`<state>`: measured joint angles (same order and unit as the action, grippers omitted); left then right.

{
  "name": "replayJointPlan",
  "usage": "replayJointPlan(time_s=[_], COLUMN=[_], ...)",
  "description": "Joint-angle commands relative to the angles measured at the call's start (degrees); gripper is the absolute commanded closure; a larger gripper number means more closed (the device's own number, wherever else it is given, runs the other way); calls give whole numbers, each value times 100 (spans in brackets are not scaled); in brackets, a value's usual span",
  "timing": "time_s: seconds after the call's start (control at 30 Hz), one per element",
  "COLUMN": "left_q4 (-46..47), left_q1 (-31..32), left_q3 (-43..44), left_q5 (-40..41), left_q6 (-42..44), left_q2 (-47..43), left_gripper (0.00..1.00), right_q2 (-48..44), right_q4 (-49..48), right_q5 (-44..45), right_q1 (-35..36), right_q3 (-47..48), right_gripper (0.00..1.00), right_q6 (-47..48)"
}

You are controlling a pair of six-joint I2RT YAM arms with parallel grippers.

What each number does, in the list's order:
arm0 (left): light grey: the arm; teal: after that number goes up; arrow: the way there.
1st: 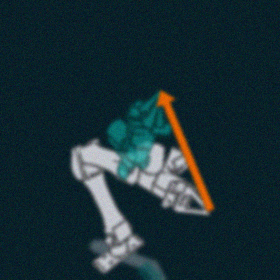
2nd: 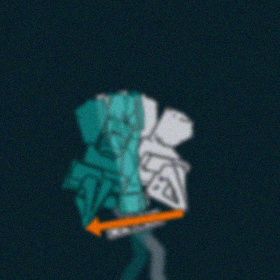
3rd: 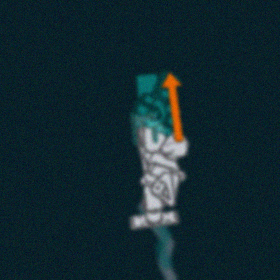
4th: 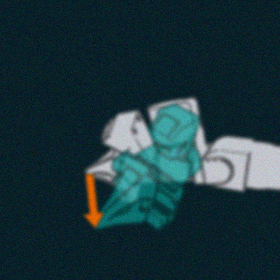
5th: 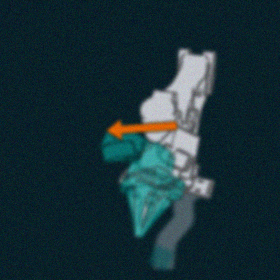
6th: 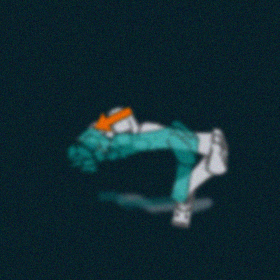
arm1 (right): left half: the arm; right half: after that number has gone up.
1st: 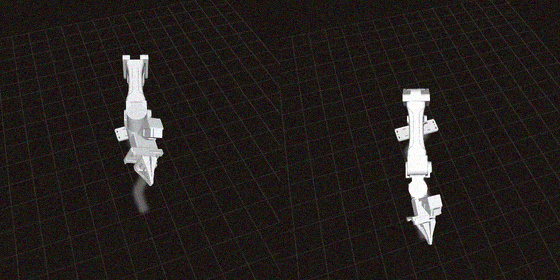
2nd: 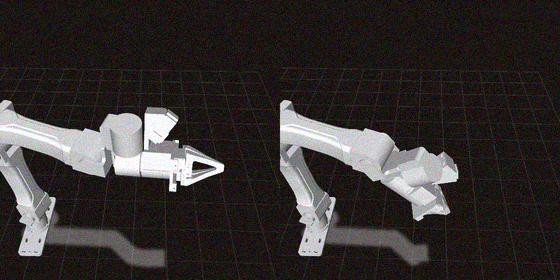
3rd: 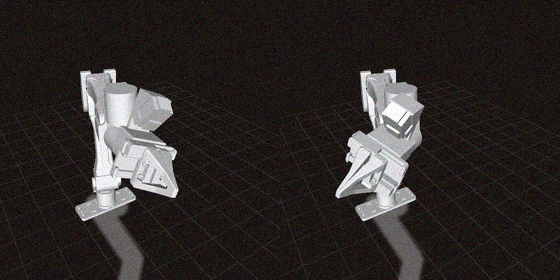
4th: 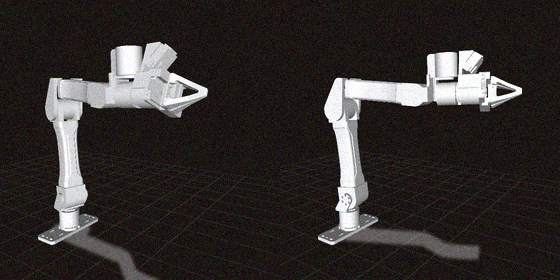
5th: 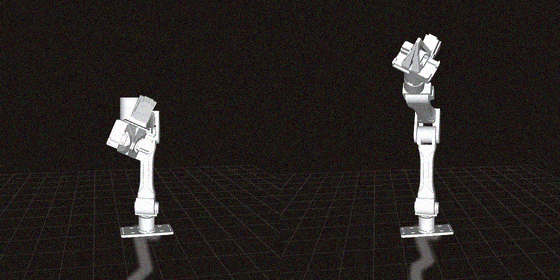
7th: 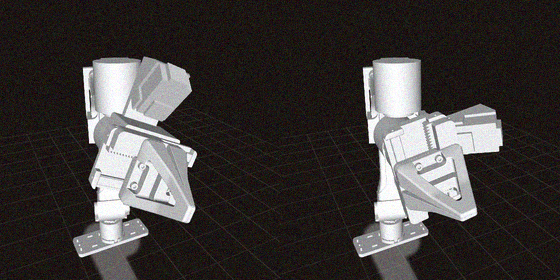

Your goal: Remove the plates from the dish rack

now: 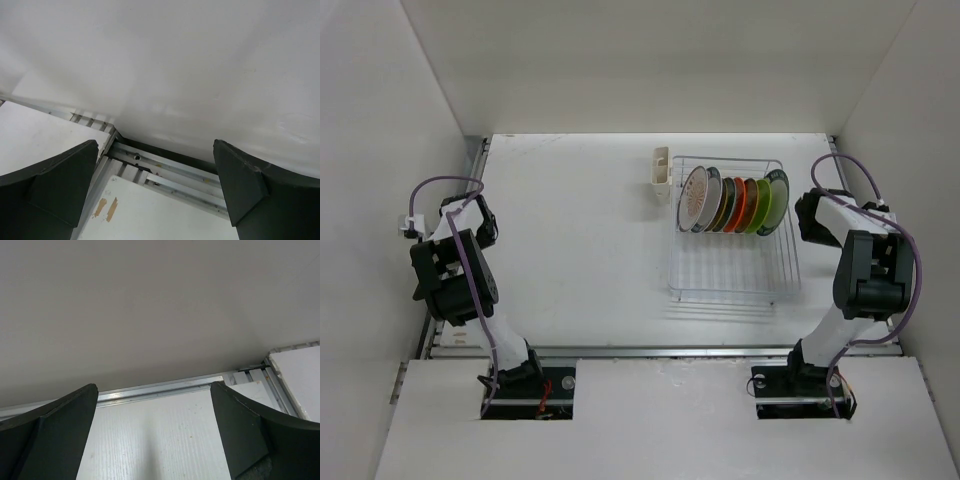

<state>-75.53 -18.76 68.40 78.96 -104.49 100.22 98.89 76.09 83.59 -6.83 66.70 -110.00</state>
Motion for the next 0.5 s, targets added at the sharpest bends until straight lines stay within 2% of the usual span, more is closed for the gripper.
replayJointPlan(time_s=[0.0,0.17,0.27,0.3,0.33,0.37,0.4,0.47], left_q4=[-1553,-1553,-1553,-1553,-1553,-1553,-1553,-1169], left_q1=[-4,-4,-4,56,144,145,206,347], left_q3=[147,243,778,1502,1857,2192,2769,3247], left_q5=[155,225,444,523,602,603,386,78], left_q6=[-107,-20,1128,1794,2801,3246,3659,4659], left_q2=[-91,-91,40,137,242,304,305,305], left_gripper=[0,0,0,0,0,0,0,0], right_q2=[-63,-63,-352,-484,-633,-982,-1160,-1624], right_q4=[309,309,309,309,309,309,309,309], right_q5=[193,193,140,288,402,499,561,562], right_q1=[-64,-64,-64,23,93,164,243,568], right_q3=[177,177,554,607,660,660,756,1046], right_gripper=[0,0,0,0,0,0,0,0], right_q6=[-145,30,538,628,715,925,1049,1199])
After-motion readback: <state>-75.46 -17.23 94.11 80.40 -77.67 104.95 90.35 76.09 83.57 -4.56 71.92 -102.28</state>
